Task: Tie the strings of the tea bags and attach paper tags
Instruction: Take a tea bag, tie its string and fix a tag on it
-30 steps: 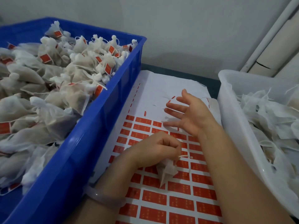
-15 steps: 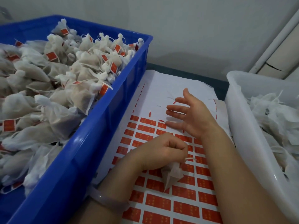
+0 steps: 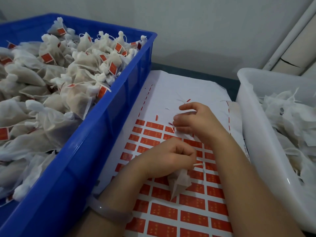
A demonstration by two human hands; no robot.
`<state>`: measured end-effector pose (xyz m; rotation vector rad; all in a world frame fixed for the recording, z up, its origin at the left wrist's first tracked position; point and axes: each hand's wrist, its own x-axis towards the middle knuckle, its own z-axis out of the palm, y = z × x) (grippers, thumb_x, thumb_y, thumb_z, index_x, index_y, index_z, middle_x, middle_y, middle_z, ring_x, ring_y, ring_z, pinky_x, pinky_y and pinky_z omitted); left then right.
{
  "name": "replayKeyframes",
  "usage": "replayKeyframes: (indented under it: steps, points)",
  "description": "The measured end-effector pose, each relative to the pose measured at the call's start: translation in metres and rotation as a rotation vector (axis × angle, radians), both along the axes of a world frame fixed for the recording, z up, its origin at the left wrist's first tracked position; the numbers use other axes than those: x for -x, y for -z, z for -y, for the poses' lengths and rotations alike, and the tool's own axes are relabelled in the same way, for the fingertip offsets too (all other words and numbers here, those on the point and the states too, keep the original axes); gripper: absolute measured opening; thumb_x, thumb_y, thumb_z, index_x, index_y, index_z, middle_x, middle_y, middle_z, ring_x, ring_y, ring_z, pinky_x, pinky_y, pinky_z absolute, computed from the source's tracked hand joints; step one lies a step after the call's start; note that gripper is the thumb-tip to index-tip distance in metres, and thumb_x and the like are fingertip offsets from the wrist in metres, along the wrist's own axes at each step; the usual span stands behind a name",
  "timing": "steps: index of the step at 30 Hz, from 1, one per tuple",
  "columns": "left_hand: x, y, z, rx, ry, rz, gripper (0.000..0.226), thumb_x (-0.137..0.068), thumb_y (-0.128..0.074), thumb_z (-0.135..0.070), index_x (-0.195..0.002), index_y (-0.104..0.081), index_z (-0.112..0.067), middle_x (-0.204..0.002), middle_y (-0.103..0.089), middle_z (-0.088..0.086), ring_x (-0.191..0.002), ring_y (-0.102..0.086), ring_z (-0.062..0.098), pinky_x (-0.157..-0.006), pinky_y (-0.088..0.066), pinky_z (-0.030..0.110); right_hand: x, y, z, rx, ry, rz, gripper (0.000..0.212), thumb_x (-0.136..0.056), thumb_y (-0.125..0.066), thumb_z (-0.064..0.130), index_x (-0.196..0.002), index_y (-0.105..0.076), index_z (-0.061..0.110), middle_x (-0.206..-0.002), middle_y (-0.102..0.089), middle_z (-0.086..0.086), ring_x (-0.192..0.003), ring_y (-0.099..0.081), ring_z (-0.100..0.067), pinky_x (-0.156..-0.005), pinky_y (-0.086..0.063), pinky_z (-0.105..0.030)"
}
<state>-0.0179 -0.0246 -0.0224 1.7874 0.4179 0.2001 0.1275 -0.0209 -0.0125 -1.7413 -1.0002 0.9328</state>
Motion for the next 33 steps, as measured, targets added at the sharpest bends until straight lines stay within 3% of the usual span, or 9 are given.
replayKeyframes:
  steps: [2, 6, 11, 16, 20, 27, 33]
  points:
    - [0.0, 0.0, 0.0, 0.006, -0.001, 0.005, 0.022, -0.073, -0.046, -0.022, -0.053, -0.053, -0.025, -0.054, -0.047, -0.008, -0.059, -0.046, 0.014, -0.057, -0.04, 0.023, 0.003, -0.002, 0.0, 0.036, -0.052, 0.164, 0.041, -0.076, -0.075, 0.015, -0.11, -0.053, 0.02, -0.086, -0.064, 0.008, -0.068, -0.067, -0.011, -0.051, -0.052, -0.015]
    - [0.0, 0.0, -0.001, 0.018, -0.005, 0.02, 0.022, -0.073, -0.047, -0.021, -0.053, -0.054, -0.027, -0.056, -0.047, -0.005, -0.063, -0.046, 0.023, -0.062, -0.04, 0.033, 0.011, -0.001, -0.001, 0.082, -0.1, 0.393, 0.041, -0.073, -0.079, 0.017, -0.104, -0.052, 0.024, -0.086, -0.063, 0.008, -0.073, -0.063, -0.01, -0.068, -0.056, -0.027]
    - [-0.001, 0.001, 0.0, 0.012, 0.0, 0.021, 0.019, -0.073, -0.047, -0.02, -0.055, -0.054, -0.023, -0.055, -0.047, -0.004, -0.061, -0.045, 0.022, -0.063, -0.04, 0.034, 0.014, 0.004, -0.006, 0.08, -0.081, 0.572, 0.03, -0.079, -0.072, 0.015, -0.096, -0.052, 0.029, -0.083, -0.059, 0.009, -0.071, -0.057, -0.008, -0.061, -0.043, -0.017]
    - [-0.001, 0.001, 0.0, -0.004, -0.005, 0.012, 0.018, -0.074, -0.046, -0.021, -0.058, -0.055, -0.018, -0.06, -0.048, 0.004, -0.065, -0.046, 0.026, -0.064, -0.04, 0.035, 0.006, 0.003, -0.004, 0.017, -0.045, 0.321, 0.024, -0.08, -0.071, 0.014, -0.096, -0.058, 0.026, -0.075, -0.067, 0.01, -0.068, -0.066, -0.008, -0.061, -0.052, -0.019]
    - [-0.001, 0.0, 0.0, -0.014, -0.008, -0.008, 0.018, -0.073, -0.046, -0.023, -0.058, -0.054, -0.018, -0.062, -0.048, 0.007, -0.065, -0.046, 0.025, -0.063, -0.04, 0.032, 0.003, 0.003, -0.002, -0.001, -0.004, 0.157, 0.019, -0.08, -0.071, 0.012, -0.09, -0.061, 0.025, -0.073, -0.069, 0.007, -0.064, -0.068, -0.004, -0.05, -0.052, -0.014]
    - [-0.002, 0.001, 0.0, -0.026, -0.024, 0.0, 0.018, -0.073, -0.045, -0.023, -0.059, -0.055, -0.016, -0.068, -0.051, 0.015, -0.074, -0.051, 0.042, -0.067, -0.043, 0.038, 0.005, 0.004, -0.002, -0.008, -0.01, 0.103, 0.015, -0.085, -0.066, 0.009, -0.09, -0.061, 0.022, -0.073, -0.07, 0.001, -0.052, -0.064, -0.008, -0.048, -0.05, -0.015]
    - [-0.002, 0.001, 0.0, -0.037, -0.015, -0.007, 0.019, -0.074, -0.045, -0.023, -0.059, -0.054, -0.016, -0.067, -0.05, 0.015, -0.069, -0.05, 0.035, -0.066, -0.043, 0.037, 0.006, 0.005, 0.0, -0.025, -0.006, 0.09, 0.018, -0.092, -0.052, 0.001, -0.093, -0.061, 0.017, -0.076, -0.067, -0.005, -0.045, -0.06, -0.003, -0.045, -0.049, -0.015]
